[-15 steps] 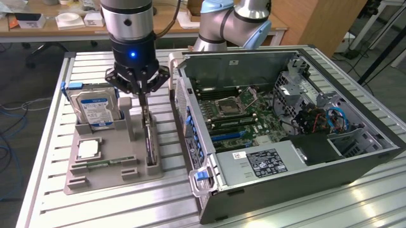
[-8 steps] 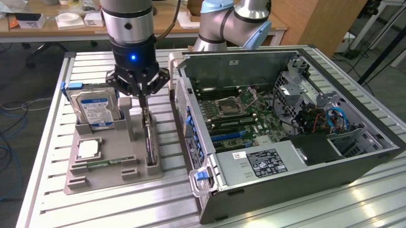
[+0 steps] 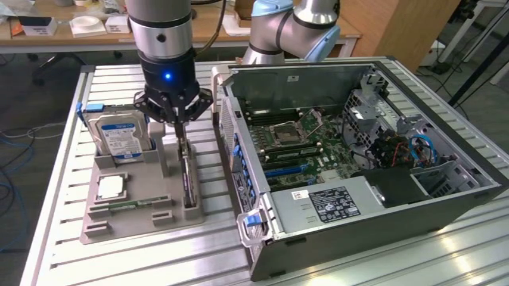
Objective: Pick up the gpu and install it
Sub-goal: 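Pick up the gpu and move the gpu toward the slot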
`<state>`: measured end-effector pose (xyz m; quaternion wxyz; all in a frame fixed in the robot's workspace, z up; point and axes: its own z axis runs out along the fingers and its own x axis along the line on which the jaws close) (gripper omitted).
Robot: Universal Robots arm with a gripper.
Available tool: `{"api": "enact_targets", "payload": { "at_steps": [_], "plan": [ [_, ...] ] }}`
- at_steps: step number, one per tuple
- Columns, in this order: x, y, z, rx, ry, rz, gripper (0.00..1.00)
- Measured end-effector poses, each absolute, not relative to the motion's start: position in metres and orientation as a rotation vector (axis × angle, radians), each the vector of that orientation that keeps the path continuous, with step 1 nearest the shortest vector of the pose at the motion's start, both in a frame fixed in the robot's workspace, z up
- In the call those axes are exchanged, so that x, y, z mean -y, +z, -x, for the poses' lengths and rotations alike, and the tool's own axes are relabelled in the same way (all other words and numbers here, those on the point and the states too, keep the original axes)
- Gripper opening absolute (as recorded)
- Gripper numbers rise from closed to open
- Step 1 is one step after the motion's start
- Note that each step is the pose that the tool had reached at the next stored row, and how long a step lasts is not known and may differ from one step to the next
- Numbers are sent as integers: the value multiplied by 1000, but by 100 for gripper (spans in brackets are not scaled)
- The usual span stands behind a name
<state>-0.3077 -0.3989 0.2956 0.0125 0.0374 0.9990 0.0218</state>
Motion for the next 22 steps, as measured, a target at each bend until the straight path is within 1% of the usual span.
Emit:
{"api": "enact_targets", "payload": {
  "at_steps": [13, 22],
  "plan": [
    [400, 289, 308, -3114, 67, -117, 11],
    [415, 288, 308, -3114, 67, -117, 11]
  ]
}}
